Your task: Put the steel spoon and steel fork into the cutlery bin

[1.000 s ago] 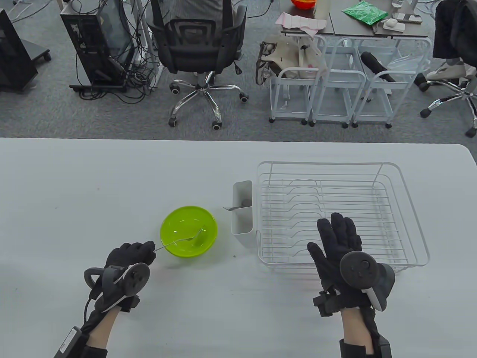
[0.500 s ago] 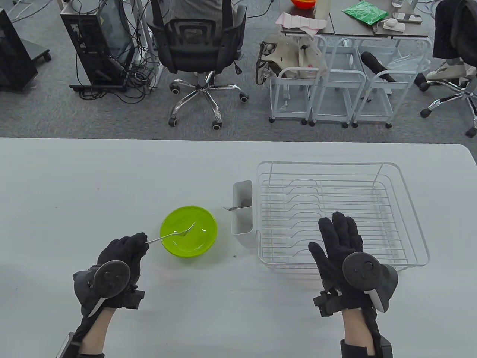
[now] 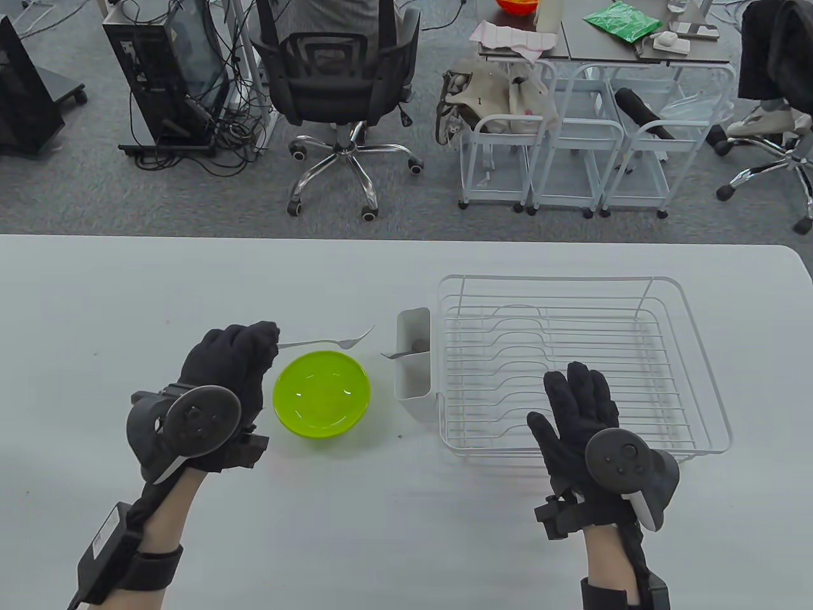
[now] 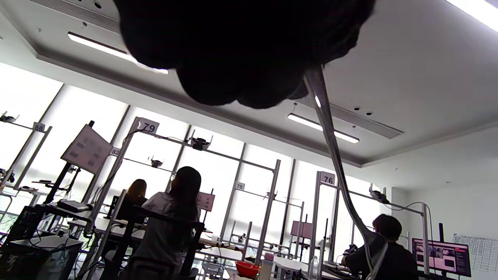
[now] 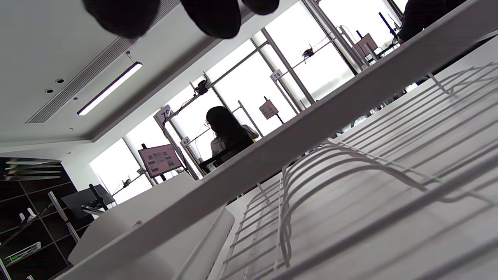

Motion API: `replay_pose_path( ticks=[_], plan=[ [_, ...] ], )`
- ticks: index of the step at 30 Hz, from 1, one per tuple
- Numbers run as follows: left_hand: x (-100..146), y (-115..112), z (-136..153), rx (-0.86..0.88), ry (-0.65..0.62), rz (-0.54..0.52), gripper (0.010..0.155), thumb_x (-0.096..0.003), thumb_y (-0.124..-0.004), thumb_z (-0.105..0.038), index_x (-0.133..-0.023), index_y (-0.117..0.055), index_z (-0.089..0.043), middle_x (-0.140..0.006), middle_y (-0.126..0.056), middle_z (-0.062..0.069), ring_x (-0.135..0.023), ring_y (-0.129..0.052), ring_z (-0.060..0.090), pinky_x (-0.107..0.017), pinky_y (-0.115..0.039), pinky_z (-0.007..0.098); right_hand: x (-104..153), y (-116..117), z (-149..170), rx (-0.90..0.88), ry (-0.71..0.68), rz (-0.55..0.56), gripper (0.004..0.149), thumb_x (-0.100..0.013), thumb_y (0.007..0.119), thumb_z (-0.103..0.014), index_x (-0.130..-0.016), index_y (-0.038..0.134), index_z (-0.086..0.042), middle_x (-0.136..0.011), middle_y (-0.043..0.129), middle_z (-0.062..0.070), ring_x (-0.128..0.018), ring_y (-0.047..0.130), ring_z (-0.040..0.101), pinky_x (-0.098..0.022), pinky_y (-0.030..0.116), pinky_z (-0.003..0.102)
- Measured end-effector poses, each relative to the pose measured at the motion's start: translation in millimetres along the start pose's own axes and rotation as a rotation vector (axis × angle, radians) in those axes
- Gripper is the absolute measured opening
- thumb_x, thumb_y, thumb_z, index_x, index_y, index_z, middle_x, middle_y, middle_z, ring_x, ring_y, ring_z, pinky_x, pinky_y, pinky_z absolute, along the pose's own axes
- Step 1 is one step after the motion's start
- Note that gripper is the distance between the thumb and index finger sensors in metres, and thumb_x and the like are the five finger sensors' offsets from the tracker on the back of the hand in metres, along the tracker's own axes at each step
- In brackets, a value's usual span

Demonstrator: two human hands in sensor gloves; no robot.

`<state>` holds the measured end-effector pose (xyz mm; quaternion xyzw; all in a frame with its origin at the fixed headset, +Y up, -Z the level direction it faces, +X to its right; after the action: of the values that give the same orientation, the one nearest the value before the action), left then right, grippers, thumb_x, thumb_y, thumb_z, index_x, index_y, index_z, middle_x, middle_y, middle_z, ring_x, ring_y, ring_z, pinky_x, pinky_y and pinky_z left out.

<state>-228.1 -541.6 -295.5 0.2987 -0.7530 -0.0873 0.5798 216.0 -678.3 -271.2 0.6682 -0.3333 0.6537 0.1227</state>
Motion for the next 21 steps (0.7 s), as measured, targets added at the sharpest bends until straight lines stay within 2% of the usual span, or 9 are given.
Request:
replay_pose_path(
  ticks=[4,7,21],
  plan=[
    [-25,-20,-16,0.021,-0.048,0.132,0.043,-0.0529,-0.063,-0.041,-0.088,-0.085,-0.031,-0.073,-0.098,-0.009,-0.063,-0.097,0.016,-0.05,-0.086,0.032,0,0,0,-0.002,-0.004,0.002,0.069,-0.05,0.066,-0.05,-0.111,0.057,-0.018,-0.119,0.038,0.013,-0.111,0.026,0.042,-0.072,0.031,0.064],
    [-37,-39,-26,0.008,-0.062,0.179,0.043,-0.0531,-0.062,-0.04,-0.088,-0.084,-0.031,-0.073,-0.097,-0.009,-0.064,-0.096,0.015,-0.051,-0.086,0.033,0,-1,-1,-0.002,-0.009,0.006,0.069,-0.05,0.066,-0.05,-0.111,0.057,-0.018,-0.119,0.038,0.013,-0.111,0.026,0.042,-0.072,0.031,0.064],
    [-62,-130,-46,-0.011,-0.058,0.434,0.043,-0.0541,-0.057,-0.039,-0.089,-0.082,-0.031,-0.075,-0.094,-0.008,-0.067,-0.093,0.017,-0.054,-0.084,0.035,0,-4,2,-0.029,-0.003,0.019,0.069,-0.05,0.066,-0.05,-0.111,0.057,-0.019,-0.119,0.037,0.013,-0.111,0.026,0.042,-0.072,0.031,0.063]
  ],
)
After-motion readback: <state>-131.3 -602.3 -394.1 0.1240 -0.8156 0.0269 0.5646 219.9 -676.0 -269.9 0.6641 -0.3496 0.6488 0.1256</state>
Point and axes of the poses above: the tracker on the back of each hand, its own z axis roughly to the little-finger side, its own x axis roughly from the fingertips to the wrist, y = z × x, the point moved 1 cm from there along -x, roughly from the wrist to the fingertips
